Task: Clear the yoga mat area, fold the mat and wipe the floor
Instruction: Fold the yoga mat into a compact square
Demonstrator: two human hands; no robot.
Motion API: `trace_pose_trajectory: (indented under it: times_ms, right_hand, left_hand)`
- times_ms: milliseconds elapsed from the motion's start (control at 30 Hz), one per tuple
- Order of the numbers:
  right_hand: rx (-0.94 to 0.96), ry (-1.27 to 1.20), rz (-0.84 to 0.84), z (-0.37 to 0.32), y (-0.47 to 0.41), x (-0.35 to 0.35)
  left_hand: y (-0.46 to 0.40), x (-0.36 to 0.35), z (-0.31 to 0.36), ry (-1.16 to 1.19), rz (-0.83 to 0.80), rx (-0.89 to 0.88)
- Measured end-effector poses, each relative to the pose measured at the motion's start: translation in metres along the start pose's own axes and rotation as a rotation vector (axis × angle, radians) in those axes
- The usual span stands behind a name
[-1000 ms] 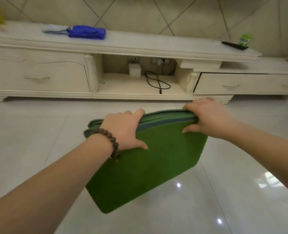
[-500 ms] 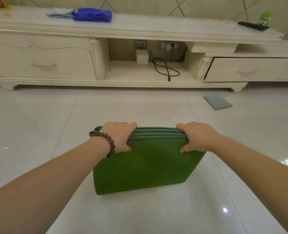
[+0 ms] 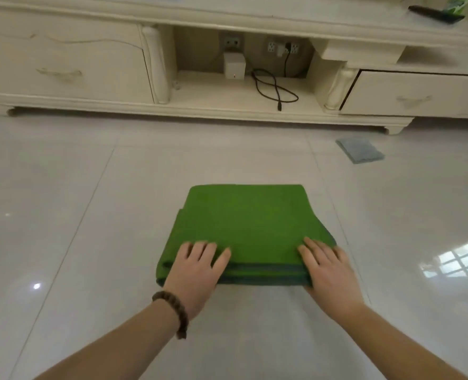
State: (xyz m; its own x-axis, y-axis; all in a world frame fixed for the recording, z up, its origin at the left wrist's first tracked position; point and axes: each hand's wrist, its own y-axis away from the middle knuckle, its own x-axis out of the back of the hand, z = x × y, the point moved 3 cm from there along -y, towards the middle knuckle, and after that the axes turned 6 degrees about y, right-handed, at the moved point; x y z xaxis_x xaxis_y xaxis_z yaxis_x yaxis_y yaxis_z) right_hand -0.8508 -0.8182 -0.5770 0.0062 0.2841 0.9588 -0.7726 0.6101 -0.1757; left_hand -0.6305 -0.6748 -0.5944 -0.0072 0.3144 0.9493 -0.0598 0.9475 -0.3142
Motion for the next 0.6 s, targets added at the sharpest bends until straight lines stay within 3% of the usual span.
trace_pose_trajectory:
  times_ms: [167,300,400,467,533,600]
  right_hand:
    - [0.065,-0.045,-0.294,-0.029,0.061,-0.066]
    - [0.021,-0.108,-0.268,-0.029,0.055,-0.074]
    - [-0.165,-0.208,-0.198,-0.011,0.014,-0.070]
    - [-0.336,-0.347,-0.247,0.005,-0.016,-0.079]
    - [-0.539,-0.618,-0.351,0.013,-0.039,-0.093]
    - [-0.649,-0.704,-0.371,0.014,-0.052,-0.101]
  left_hand:
    - [0.054,-0.055,0.010,0.049,-0.382,0.049]
    - [0.018,-0.058,-0.026,0.142,-0.414,0.477]
    - [-0.010,-0.071,-0.050,0.412,-0.421,0.793]
    - [-0.022,-0.079,-0.059,0.538,-0.390,0.893]
    - [-0.029,-0.083,-0.060,0.530,-0.375,0.909]
    - [-0.031,-0.079,-0.059,0.490,-0.263,0.888]
